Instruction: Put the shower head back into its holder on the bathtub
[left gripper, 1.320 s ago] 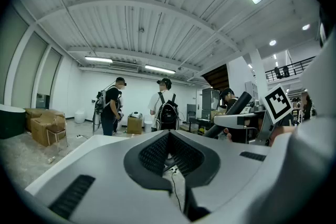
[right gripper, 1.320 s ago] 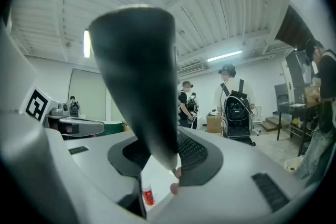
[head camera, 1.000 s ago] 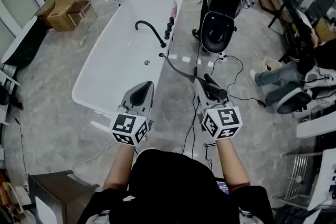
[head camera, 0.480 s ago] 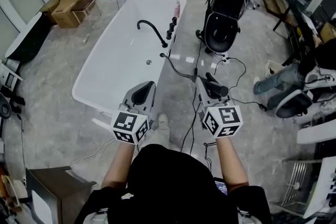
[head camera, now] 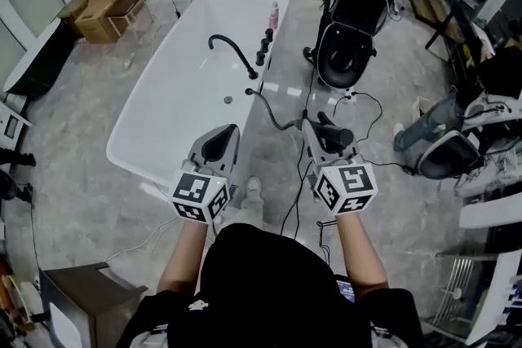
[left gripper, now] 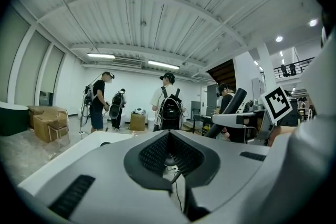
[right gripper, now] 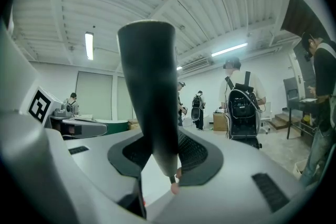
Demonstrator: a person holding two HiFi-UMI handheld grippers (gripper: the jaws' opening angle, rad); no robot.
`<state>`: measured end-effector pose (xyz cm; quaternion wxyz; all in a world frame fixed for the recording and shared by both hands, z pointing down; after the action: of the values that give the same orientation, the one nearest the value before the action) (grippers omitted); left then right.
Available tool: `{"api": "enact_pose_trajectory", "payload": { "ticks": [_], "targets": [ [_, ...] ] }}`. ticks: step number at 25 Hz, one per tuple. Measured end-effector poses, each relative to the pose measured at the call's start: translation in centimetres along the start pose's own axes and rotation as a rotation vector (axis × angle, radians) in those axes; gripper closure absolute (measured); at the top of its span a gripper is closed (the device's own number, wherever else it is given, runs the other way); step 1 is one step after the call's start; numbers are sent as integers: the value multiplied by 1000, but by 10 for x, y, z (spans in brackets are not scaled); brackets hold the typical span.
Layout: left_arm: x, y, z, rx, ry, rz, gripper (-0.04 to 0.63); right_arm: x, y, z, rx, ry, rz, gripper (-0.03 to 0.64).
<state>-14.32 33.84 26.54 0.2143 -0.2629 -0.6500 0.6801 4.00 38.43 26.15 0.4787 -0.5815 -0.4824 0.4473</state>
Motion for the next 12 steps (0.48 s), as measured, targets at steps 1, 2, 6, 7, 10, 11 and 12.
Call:
{"api": "enact_pose_trajectory", "payload": {
  "ticks": [1,2,6,7,10,11,12],
  "targets": [
    [-8,1,5,2,3,0,581,-8,1,-4,0,3,2,476],
    [-15,1,10,4,6,0,581,-17,1,-7,0,6,4,476],
    [-48,6,32,12,2,1,581,-54,5,-21,-3,9,16,477],
    [-57,9,39,14,-1,3,581,-65,8,-24,-5,8,19,477],
    [-87,15,62,17,-11,13,581,-104,14,-34,-11,8,30,477],
    [-99,15,71,17,-12,15,581,-118,14,-38,-13,9,32,477],
    [-110,15,80,19,-12,18,581,-131,14,-42,-14,10,34,477]
  ]
}}
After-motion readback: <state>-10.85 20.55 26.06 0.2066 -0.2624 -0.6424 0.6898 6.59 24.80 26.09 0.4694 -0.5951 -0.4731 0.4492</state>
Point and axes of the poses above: the fingertips, and each gripper's own axes: x backward along the fingers, z to its left, y out of its top, the point moved 2 cm from there along x, backward along the fingers, and after that the axes turned 4 degrees about -x, right-handed, at the moved point
